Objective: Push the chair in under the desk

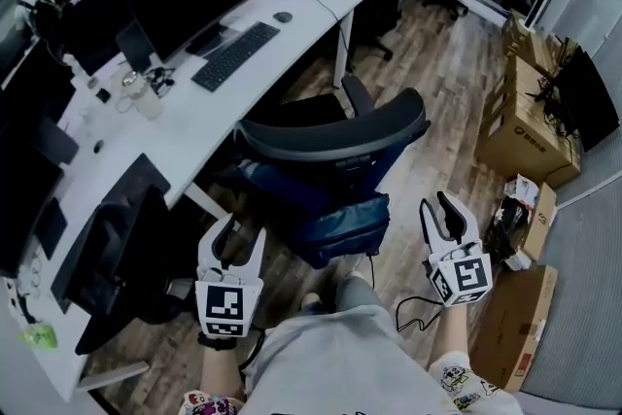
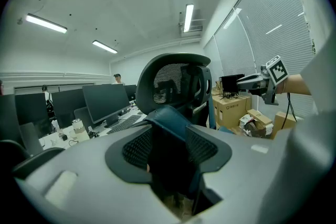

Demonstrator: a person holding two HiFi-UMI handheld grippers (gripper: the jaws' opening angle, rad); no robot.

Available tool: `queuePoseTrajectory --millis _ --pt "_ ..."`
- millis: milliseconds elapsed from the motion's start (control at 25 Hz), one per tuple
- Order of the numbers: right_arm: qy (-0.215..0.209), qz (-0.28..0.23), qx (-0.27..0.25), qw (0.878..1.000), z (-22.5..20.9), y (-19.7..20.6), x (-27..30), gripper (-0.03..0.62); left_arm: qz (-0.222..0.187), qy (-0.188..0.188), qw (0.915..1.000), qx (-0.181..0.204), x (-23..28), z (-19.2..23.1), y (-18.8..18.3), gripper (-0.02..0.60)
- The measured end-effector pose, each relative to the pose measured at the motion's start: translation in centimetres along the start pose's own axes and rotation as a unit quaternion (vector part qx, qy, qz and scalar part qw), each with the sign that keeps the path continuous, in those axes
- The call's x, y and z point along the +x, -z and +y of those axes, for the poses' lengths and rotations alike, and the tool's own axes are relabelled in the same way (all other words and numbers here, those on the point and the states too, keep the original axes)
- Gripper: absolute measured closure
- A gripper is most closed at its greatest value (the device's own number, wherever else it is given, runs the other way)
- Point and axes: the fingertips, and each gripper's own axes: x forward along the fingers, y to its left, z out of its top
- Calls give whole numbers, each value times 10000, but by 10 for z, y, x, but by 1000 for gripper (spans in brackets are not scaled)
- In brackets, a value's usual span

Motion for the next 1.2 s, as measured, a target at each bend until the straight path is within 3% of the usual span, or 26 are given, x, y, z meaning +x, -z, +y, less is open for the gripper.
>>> queuePoseTrajectory --millis 280,800,1200 --pt "-369 -52 -33 9993 -23 -3 23 427 151 -165 9994 245 19 2 -6 338" --pt "-1296 70 -628 9896 -50 0 86 342 437 -180 9950 885 53 28 -6 249" --pt "-1968 218 -1323 9712 -55 14 114 273 893 37 9796 1801 69 39 13 218"
